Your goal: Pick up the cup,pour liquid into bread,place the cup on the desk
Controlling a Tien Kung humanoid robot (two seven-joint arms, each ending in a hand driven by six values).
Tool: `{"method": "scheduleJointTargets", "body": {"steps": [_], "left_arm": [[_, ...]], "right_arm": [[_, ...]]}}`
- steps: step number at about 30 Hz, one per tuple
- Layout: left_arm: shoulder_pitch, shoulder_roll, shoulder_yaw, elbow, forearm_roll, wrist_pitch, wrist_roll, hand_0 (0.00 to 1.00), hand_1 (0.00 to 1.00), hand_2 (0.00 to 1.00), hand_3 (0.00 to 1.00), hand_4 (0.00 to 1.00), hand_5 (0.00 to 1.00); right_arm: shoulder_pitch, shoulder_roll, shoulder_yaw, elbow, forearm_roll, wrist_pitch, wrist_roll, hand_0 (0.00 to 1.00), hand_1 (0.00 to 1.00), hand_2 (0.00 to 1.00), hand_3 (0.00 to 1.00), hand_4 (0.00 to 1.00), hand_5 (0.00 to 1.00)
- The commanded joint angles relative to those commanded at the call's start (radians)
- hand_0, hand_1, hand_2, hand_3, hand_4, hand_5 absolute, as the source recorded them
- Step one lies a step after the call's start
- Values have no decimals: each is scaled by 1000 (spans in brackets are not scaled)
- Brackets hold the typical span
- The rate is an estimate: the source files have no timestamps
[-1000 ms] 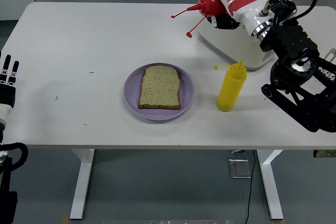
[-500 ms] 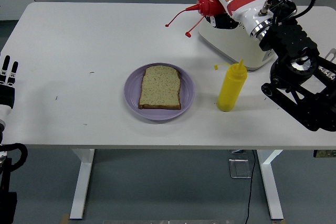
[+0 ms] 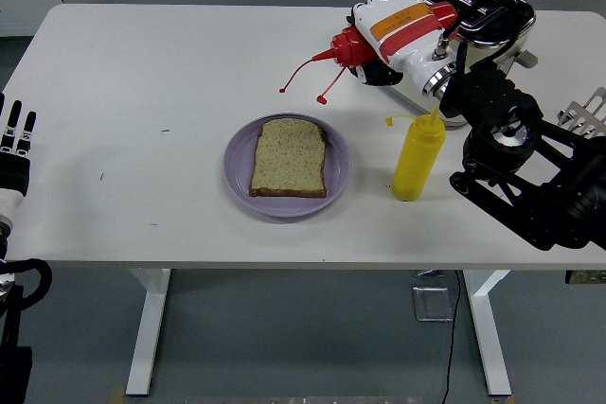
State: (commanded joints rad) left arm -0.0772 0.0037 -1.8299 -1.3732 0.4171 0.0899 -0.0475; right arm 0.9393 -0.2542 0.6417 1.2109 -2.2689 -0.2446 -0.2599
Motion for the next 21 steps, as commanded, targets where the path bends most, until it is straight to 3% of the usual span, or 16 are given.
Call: {"method": "scheduleJointTargets", "body": {"steps": [6,10,12,14,18,21], "left_arm": [[-2,0,4,0,0,-1,0,784,736,736,692,512,998],[-2,0,8,0,0,0,0,784,736,735,693,512,998],[0,0,10,1,0,0,1,784,736,735,693,512,998],[1,0,10,1,0,0,1,784,736,736,692,511,998],[2,0,10,1,0,1,1,784,736,736,692,511,998],[1,0,9,1,0,1,1,785,736,736,692,510,998]], "right_arm": [[0,-18,71,25,0,-11,6,46,40,195,290,722,310],[-34,-20,130,53,12,-53,22,47,41,195,290,721,311],[-77,-23,196,80,79,-114,46,47,41,195,290,721,311],[-106,-28,242,98,163,-146,65,47,41,194,290,720,311],[-140,-36,296,125,307,-171,90,47,41,194,290,720,311],[-185,-43,379,168,437,-193,151,54,46,197,291,716,307]]}}
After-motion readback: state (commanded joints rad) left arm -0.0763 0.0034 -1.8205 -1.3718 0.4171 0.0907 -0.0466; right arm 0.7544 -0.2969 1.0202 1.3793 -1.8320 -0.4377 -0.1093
